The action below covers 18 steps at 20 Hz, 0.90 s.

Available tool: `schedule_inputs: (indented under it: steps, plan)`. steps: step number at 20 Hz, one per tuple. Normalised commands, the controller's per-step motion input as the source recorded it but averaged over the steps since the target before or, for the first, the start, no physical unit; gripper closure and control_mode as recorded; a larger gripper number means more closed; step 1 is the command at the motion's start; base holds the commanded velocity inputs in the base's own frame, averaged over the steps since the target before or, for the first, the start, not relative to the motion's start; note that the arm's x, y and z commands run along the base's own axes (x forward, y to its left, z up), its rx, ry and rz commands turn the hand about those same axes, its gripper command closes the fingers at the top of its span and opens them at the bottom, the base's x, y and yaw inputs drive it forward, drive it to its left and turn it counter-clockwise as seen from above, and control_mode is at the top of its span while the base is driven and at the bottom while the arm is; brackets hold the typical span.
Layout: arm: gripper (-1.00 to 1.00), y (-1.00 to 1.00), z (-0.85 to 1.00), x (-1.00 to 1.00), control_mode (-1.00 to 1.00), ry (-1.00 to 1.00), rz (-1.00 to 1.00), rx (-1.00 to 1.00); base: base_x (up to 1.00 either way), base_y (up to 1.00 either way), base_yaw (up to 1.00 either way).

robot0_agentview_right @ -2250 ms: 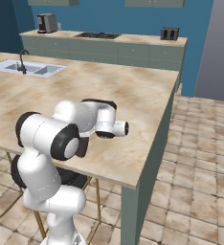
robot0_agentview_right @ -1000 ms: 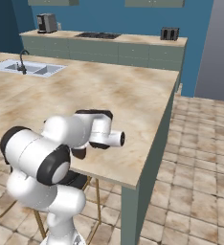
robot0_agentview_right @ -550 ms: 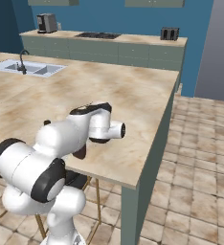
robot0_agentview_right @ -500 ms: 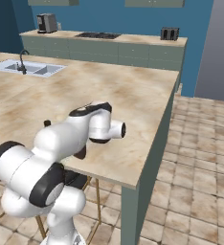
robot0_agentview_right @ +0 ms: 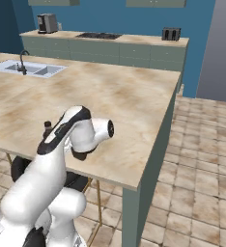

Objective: The dining table condiment station is running low on syrup bottle. Refill the condiment station by opening the cabinet and taking the syrup bottle from the cabinet and placing it on the dining table.

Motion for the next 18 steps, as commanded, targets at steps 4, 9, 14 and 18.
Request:
schedule_inputs:
  steps: [4, 9, 14, 18]
  plan:
    - [-1.0, 0.67, 0.77, -0.69, -1.0, -0.38, 0.03, -0.17, 0.0, 0.0, 0.0]
    - [-1.0, 0.59, 0.82, -0.37, -1.0, -0.32, 0.03, -0.15, 0.0, 0.0, 0.0]
    - [-1.0, 0.62, 0.68, -0.31, -1.0, -0.3, 0.06, -0.17, 0.0, 0.0, 0.0]
    - [-1.0, 0.52, 0.48, -0.29, -1.0, -0.21, 0.07, -0.16, 0.0, 0.0, 0.0]
